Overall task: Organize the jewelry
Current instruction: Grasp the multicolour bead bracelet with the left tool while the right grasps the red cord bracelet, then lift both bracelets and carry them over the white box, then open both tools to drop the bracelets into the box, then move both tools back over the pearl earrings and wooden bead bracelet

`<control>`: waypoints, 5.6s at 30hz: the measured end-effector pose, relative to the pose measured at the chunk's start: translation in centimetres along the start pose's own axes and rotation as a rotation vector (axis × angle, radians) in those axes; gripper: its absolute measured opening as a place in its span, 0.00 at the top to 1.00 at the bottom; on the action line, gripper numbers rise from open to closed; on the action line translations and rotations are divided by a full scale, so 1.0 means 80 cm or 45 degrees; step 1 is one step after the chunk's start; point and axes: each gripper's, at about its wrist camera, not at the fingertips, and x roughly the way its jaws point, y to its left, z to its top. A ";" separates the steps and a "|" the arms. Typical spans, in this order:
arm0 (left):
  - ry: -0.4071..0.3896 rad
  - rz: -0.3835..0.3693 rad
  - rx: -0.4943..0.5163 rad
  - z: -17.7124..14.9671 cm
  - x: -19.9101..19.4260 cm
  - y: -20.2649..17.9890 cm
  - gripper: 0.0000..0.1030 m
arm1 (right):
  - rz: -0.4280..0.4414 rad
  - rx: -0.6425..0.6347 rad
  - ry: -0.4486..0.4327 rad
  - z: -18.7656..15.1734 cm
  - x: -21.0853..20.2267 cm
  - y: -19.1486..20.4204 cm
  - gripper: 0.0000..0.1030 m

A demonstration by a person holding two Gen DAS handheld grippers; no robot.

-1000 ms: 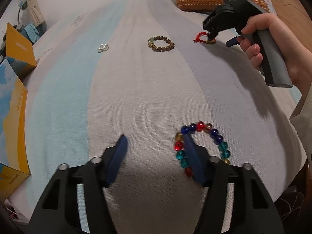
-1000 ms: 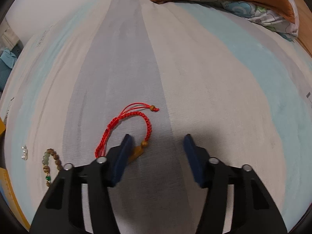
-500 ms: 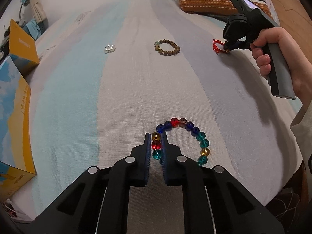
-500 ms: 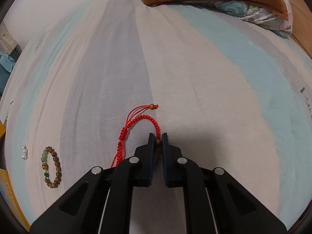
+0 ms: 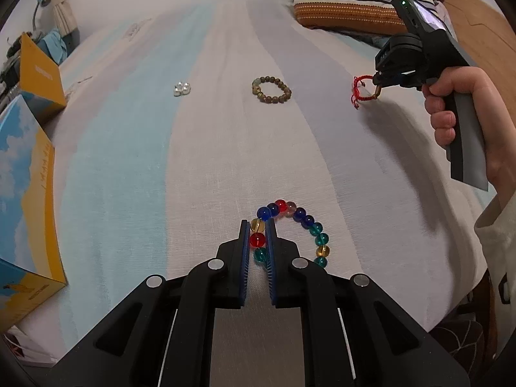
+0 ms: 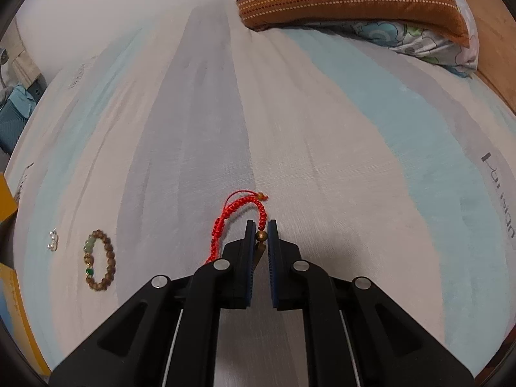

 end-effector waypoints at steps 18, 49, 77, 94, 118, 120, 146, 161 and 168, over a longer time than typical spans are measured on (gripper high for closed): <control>-0.065 0.028 -0.039 0.003 -0.060 0.020 0.91 | 0.066 -0.057 -0.111 -0.041 -0.092 0.004 0.93; -0.229 0.159 -0.222 0.016 -0.211 0.149 0.91 | 0.238 -0.360 -0.260 -0.133 -0.266 0.211 0.93; -0.227 0.426 -0.529 -0.057 -0.295 0.383 0.91 | 0.536 -0.777 -0.290 -0.230 -0.330 0.506 0.93; -0.113 0.473 -0.611 -0.092 -0.245 0.446 0.91 | 0.498 -0.862 -0.111 -0.277 -0.262 0.565 0.93; -0.022 0.489 -0.637 -0.101 -0.206 0.471 0.88 | 0.455 -0.860 -0.077 -0.284 -0.237 0.567 0.83; -0.035 0.492 -0.636 -0.100 -0.213 0.469 0.87 | 0.471 -0.850 -0.098 -0.282 -0.244 0.563 0.67; -0.293 0.387 -0.435 -0.004 -0.246 0.322 0.11 | 0.233 -0.612 -0.360 -0.165 -0.293 0.371 0.12; -0.297 0.265 -0.309 0.076 -0.179 0.214 0.06 | 0.106 -0.504 -0.354 -0.108 -0.232 0.250 0.07; -0.262 0.232 -0.255 0.113 -0.124 0.175 0.06 | 0.092 -0.456 -0.306 -0.085 -0.181 0.208 0.07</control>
